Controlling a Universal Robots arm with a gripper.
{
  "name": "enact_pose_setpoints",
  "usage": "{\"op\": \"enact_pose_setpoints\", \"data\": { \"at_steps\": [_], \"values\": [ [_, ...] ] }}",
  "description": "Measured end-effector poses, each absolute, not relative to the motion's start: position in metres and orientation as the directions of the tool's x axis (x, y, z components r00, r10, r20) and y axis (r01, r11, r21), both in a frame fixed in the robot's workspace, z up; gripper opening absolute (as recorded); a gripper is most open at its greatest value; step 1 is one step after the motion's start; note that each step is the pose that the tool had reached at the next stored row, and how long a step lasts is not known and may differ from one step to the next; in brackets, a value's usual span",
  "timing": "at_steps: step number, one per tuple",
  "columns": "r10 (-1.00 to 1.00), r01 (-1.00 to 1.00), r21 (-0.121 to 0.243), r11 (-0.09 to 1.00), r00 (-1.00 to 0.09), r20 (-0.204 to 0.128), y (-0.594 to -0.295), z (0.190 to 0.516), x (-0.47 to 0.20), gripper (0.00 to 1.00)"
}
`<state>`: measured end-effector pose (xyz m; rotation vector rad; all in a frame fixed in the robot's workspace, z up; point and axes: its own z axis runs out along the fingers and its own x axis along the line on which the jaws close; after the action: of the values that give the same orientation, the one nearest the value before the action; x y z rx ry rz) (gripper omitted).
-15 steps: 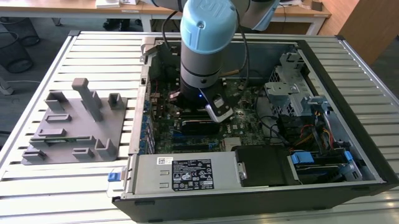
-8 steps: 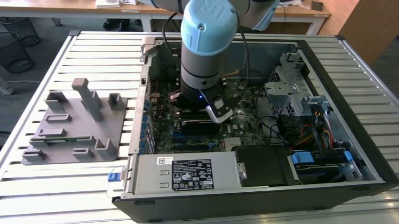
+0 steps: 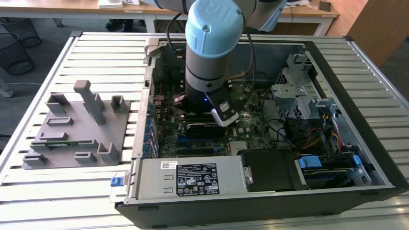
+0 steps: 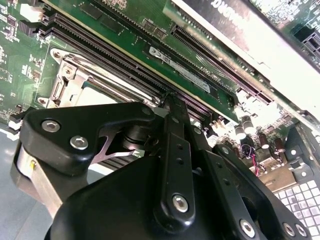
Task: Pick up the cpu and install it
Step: 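Install the second cpu locking lever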
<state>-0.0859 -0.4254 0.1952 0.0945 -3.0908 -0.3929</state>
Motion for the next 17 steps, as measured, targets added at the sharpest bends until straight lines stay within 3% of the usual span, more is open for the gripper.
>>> {"op": "enact_pose_setpoints", "data": {
  "at_steps": [17],
  "values": [
    [-0.064,-0.057,0.281,0.958,-0.998,0.015,-0.4255,0.1917,-0.0862,0.11]
  ]
}}
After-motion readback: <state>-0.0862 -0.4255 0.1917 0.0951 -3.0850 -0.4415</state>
